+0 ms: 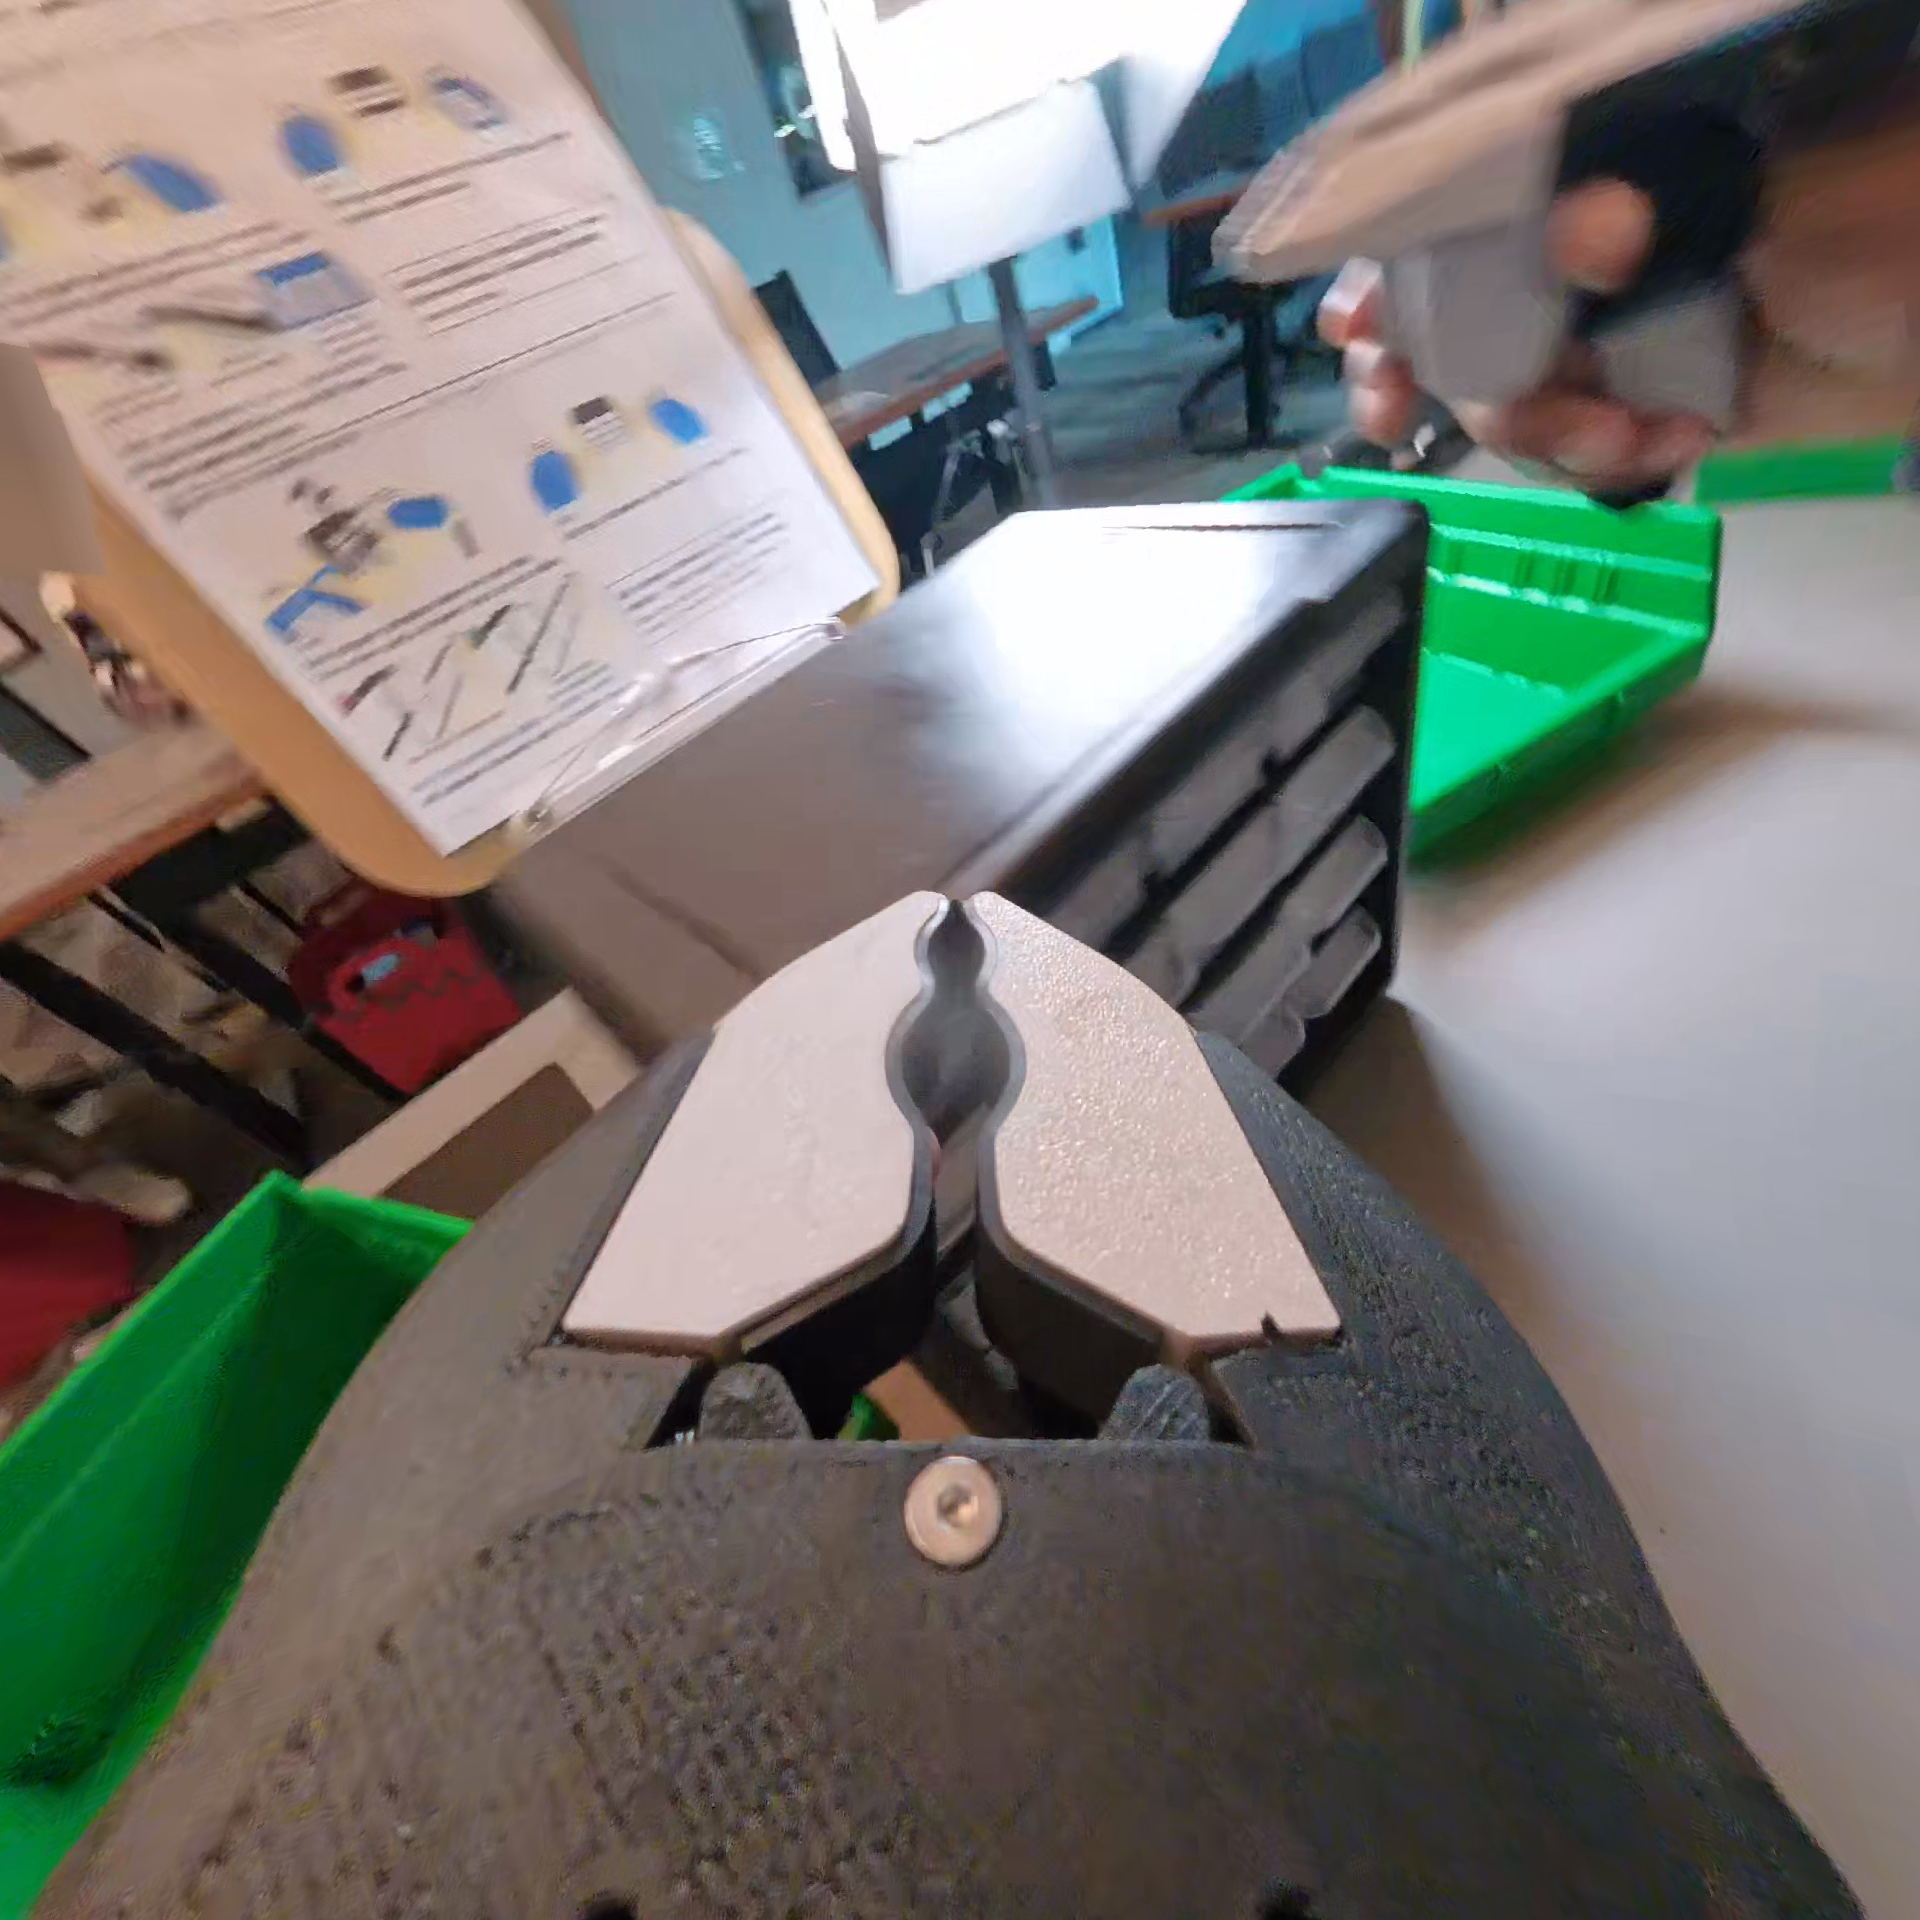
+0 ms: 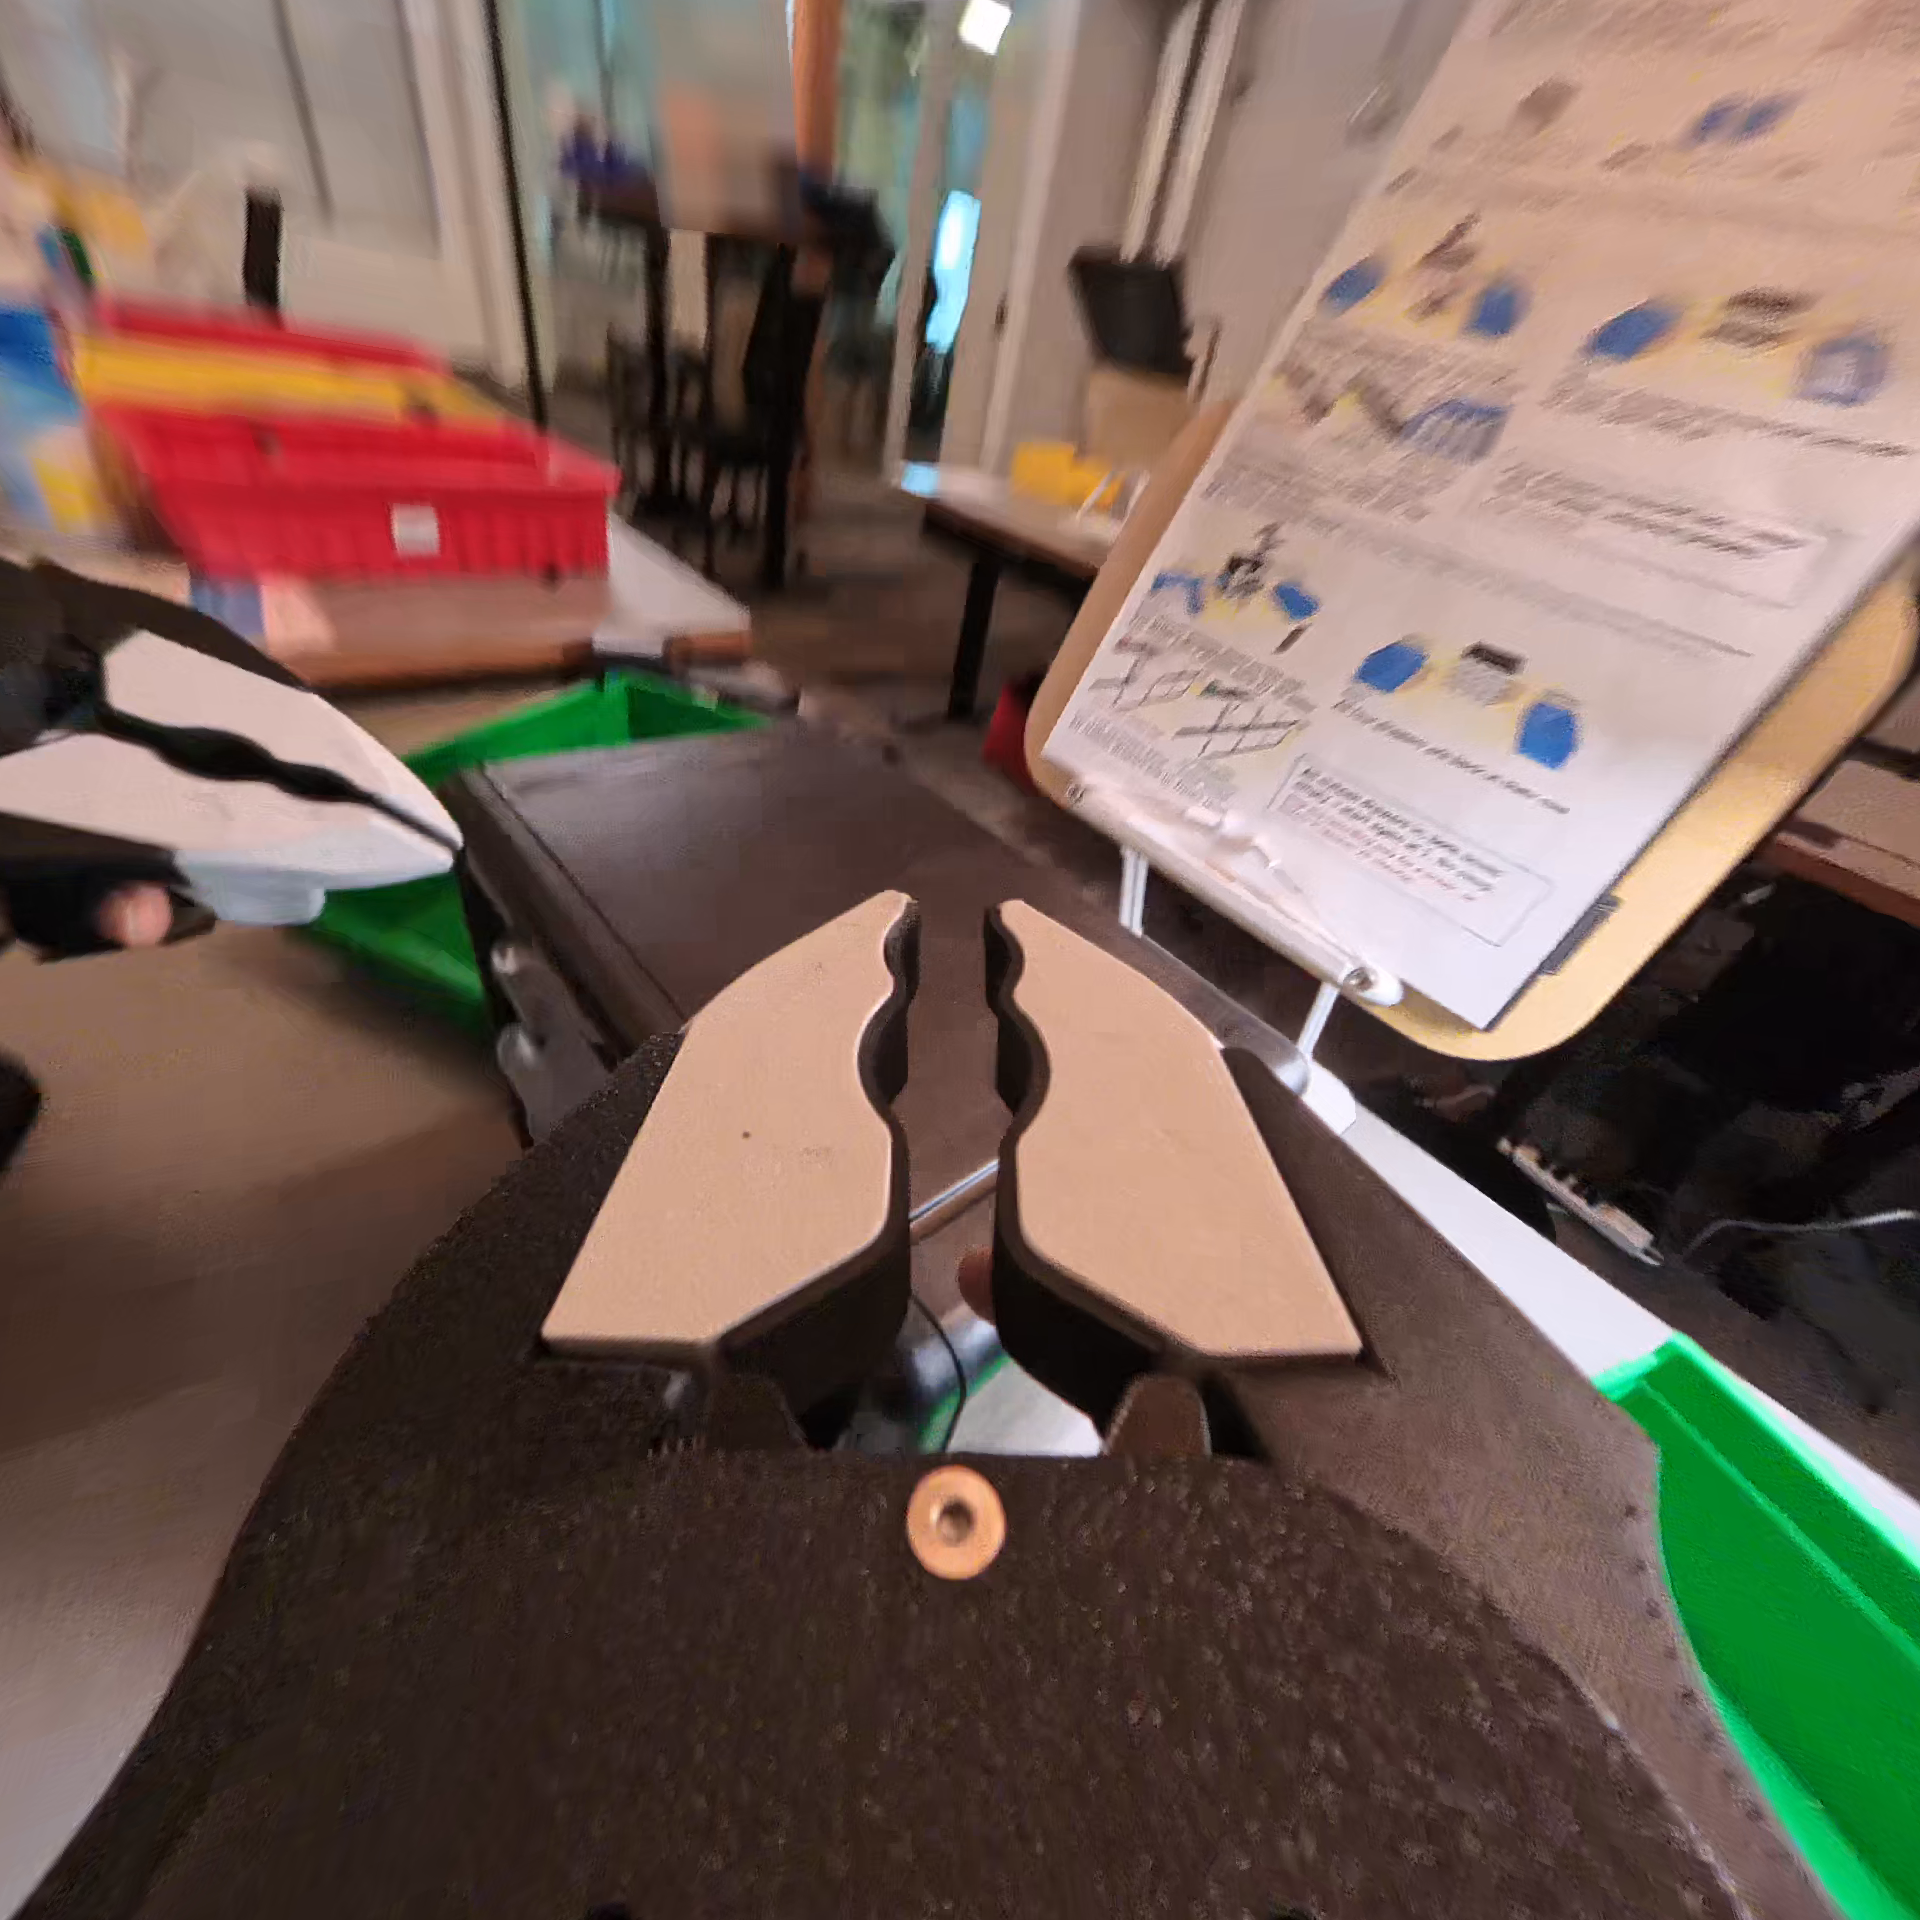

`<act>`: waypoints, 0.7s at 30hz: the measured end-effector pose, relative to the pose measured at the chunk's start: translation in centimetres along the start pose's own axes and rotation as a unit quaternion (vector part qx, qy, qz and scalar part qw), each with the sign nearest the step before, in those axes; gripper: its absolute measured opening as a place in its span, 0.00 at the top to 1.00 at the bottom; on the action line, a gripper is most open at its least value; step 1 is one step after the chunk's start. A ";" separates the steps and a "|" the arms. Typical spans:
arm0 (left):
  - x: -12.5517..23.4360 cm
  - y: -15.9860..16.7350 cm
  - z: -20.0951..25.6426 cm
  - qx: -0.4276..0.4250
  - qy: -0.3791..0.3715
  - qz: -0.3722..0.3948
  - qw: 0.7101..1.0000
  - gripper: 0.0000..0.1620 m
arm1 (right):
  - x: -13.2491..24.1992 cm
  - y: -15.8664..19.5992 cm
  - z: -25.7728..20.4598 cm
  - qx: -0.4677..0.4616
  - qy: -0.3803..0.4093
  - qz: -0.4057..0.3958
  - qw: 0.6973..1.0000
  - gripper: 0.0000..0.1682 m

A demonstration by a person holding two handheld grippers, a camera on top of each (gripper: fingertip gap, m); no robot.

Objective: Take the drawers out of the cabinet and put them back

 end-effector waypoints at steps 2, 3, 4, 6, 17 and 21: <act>1.7 0.6 -3.4 0.052 -0.006 0.001 0.999 0.96 | 1.6 0.3 0.2 -0.042 0.025 0.054 0.997 0.89; 2.4 1.1 -4.9 0.070 -0.008 -0.008 0.998 0.94 | 2.2 1.1 0.2 -0.055 0.033 0.062 0.996 0.87; 3.2 1.7 -6.2 0.081 -0.009 -0.017 0.997 0.91 | 2.8 2.1 0.2 -0.057 0.042 0.056 0.996 0.86; 5.0 3.7 -7.7 0.083 0.000 -0.047 0.995 0.85 | 4.2 4.7 -0.1 -0.041 0.061 0.022 0.997 0.83; 5.9 19.4 -5.2 -0.025 -0.015 -0.267 0.963 0.66 | 8.7 15.3 1.0 -0.065 0.189 -0.058 0.978 0.79; 5.4 22.6 -6.6 -0.124 -0.061 -0.320 0.937 0.70 | 8.0 16.4 0.4 -0.029 0.194 -0.051 0.979 0.81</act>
Point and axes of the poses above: each gripper's, where its closed fingertips meet, x back along the fingers, y out of its underside, z = x × y across the jaws, the point moved 1 cm from there along x, back along the fingers, and after that the axes turned 1 degree about z, right-handed, at the moved point
